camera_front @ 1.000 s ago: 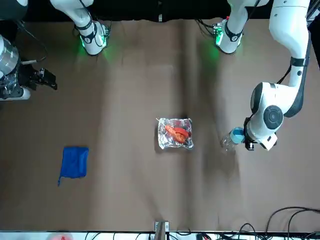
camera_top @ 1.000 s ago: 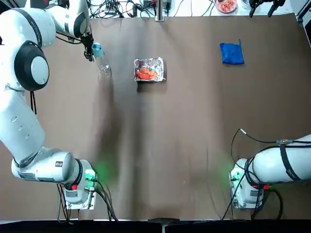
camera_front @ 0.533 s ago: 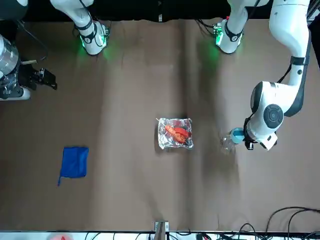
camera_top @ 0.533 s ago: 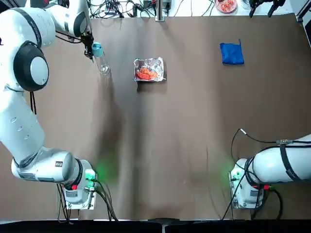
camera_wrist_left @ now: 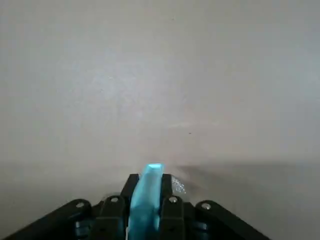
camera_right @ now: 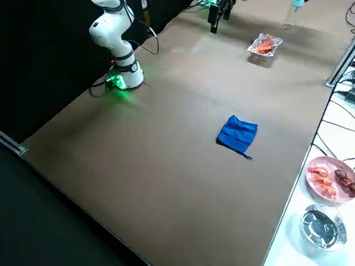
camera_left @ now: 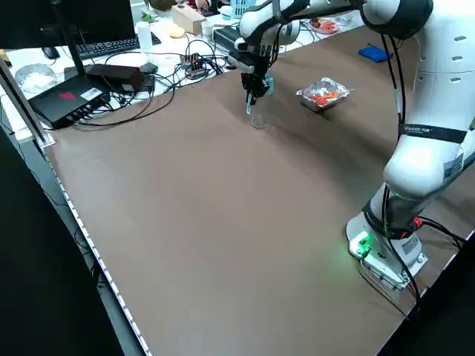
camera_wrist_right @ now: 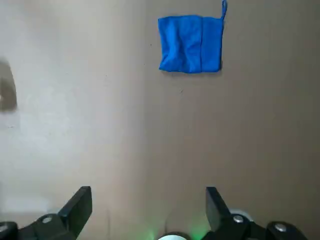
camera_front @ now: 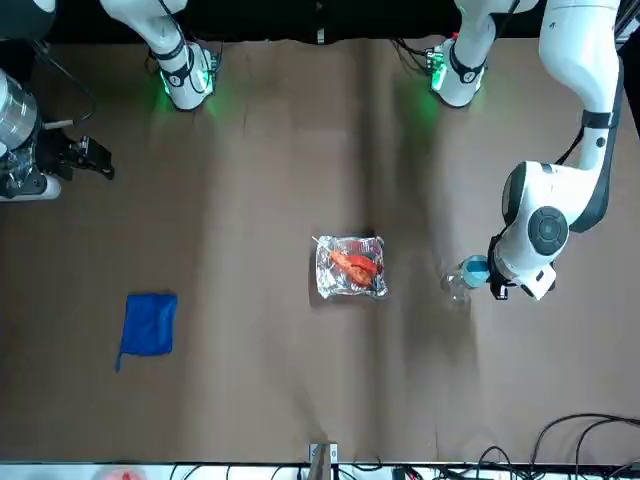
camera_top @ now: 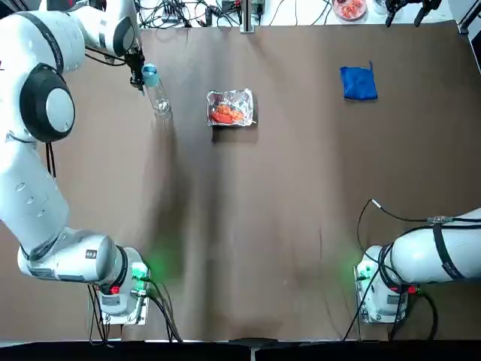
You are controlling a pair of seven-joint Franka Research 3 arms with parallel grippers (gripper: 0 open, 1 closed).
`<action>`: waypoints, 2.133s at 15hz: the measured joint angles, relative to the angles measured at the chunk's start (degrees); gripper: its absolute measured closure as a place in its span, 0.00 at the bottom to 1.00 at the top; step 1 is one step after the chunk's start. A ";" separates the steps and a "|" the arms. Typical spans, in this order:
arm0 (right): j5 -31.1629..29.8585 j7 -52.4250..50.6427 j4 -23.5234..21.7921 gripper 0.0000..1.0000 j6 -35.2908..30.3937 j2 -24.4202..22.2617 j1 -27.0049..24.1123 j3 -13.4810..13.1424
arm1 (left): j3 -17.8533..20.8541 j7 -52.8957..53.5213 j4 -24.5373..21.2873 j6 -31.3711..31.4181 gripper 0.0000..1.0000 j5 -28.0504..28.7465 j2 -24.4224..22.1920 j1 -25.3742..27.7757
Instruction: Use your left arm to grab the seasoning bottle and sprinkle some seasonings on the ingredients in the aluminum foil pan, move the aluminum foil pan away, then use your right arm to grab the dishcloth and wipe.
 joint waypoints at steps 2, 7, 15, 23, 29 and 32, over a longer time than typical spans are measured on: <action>0.00 0.00 0.00 0.00 0.00 0.00 0.00 0.00 | -0.09 -0.05 0.32 -1.29 0.77 -0.08 -1.40 0.00; 0.00 0.00 0.00 0.00 0.00 0.00 0.00 0.00 | -4.04 -0.79 5.84 -14.00 0.77 -0.11 -4.98 -0.12; 0.00 0.00 0.00 0.00 0.00 0.00 0.01 0.02 | -5.57 -8.01 13.37 -23.94 0.77 3.30 -5.30 -8.00; 0.00 0.00 0.00 0.00 0.04 0.01 0.06 0.04 | 9.88 -17.22 20.51 -28.74 0.77 6.67 -0.50 -30.13; 0.00 0.00 0.08 0.00 0.10 0.01 -0.22 -0.55 | 20.31 -19.40 24.10 -28.95 0.77 6.67 5.00 -41.62; 0.00 0.00 0.09 0.00 0.13 0.01 -0.25 -0.62 | 23.45 -19.47 24.90 -29.04 0.77 6.67 6.24 -44.87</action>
